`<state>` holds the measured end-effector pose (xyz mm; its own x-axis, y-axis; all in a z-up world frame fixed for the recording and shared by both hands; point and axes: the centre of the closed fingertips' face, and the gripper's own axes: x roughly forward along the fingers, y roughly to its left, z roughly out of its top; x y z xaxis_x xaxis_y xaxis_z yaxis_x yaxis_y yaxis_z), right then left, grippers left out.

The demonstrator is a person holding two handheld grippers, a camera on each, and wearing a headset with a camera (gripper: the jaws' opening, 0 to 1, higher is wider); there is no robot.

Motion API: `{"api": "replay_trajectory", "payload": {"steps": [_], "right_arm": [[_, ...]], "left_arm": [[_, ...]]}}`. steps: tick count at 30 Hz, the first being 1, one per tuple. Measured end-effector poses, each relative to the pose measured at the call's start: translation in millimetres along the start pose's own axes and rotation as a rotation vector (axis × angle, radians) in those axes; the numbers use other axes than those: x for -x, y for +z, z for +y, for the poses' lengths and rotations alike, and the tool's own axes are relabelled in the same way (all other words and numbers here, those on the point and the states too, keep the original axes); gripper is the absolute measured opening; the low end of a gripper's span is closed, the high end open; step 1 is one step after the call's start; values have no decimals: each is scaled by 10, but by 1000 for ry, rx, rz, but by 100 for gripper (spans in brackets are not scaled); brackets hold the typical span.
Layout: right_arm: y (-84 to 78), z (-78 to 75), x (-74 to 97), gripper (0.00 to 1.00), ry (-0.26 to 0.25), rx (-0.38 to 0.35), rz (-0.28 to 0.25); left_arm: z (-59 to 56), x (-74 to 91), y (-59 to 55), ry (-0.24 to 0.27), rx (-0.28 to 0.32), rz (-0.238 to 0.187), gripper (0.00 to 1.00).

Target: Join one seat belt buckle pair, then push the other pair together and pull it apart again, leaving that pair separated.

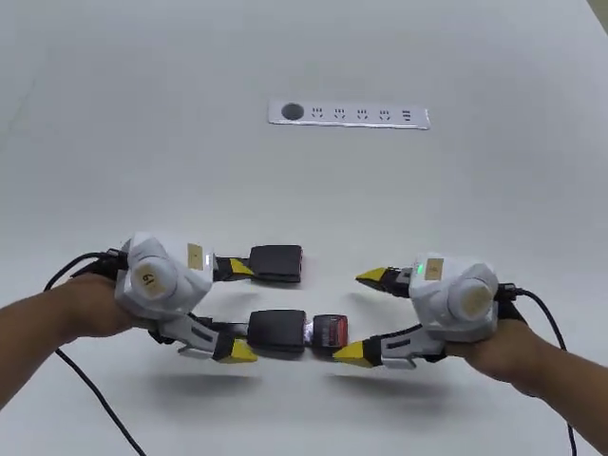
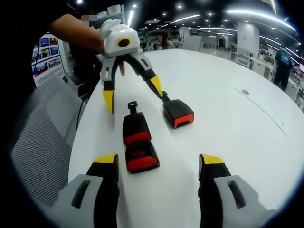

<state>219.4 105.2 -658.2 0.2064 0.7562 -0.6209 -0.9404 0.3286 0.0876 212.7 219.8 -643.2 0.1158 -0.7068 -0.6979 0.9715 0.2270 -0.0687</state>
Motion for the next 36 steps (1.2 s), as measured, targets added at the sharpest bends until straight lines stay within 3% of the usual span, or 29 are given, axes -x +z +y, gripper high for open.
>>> {"api": "replay_trajectory", "payload": {"steps": [1, 3, 9, 15, 19, 23, 27, 29, 32, 36], "right_arm": [[-16, -47, 32, 67, -8, -15, 0], [-51, -138, 101, 68, -22, -34, 2], [-134, -351, 284, 72, -58, -35, 8], [-242, -584, 436, 73, -77, -56, 20], [-282, -723, 529, 73, -98, -52, 32], [-331, -797, 579, 73, -96, -52, 42], [-415, -870, 586, 72, -87, -56, 62], [-463, -902, 572, 71, -74, -70, 66], [-543, -961, 566, 71, -63, -69, 81], [-602, -930, 568, 71, -51, -67, 104]], "left_arm": [[11, 32, 92, -3, 17, -26, 71], [167, 53, 51, 26, 18, -26, 72], [310, 76, 75, 49, -18, -1, 76], [502, 96, 54, 42, -55, 19, 74], [607, 45, 98, 35, -77, 27, 72], [721, -12, 104, 14, -131, 54, 72], [746, -94, 166, 1, -142, 43, 68], [746, -139, 164, -11, -119, 35, 67], [768, -229, 65, -23, -129, 55, 66], [748, -296, -13, -45, -138, 62, 62]]}}
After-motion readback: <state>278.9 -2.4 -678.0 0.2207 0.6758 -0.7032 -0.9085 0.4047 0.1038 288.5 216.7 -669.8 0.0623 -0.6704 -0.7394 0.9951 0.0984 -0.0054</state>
